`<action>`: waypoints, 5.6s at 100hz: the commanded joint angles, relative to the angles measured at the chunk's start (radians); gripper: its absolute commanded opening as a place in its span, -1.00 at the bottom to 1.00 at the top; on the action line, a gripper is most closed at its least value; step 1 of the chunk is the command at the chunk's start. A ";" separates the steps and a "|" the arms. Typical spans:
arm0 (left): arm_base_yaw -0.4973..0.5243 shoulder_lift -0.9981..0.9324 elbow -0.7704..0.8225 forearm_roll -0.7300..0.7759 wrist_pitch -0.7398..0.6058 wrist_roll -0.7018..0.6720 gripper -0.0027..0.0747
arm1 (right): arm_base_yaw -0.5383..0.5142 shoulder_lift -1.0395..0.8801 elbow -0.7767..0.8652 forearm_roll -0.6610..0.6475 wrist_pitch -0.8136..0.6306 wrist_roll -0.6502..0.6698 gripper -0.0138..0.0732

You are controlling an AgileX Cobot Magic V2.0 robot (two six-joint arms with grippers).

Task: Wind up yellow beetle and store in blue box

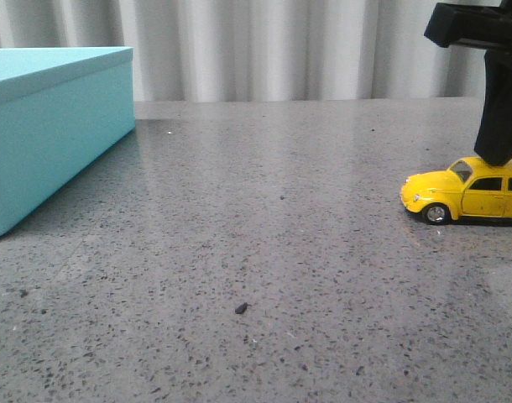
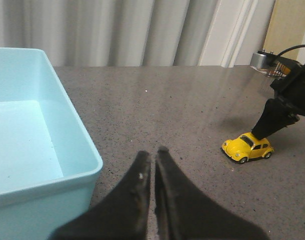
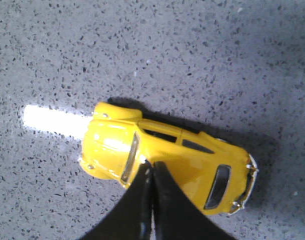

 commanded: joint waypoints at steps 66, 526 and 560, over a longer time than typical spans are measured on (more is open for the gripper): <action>-0.006 0.018 -0.008 -0.048 -0.043 0.003 -0.99 | -0.016 0.000 -0.002 -0.249 0.061 0.041 -0.78; -0.311 1.385 -0.964 0.690 0.375 0.530 0.18 | 0.105 -1.078 0.243 -0.265 -0.367 0.000 -0.78; -0.313 1.408 -0.964 0.690 0.377 0.530 0.16 | 0.105 -1.078 0.243 -0.265 -0.369 0.000 -0.78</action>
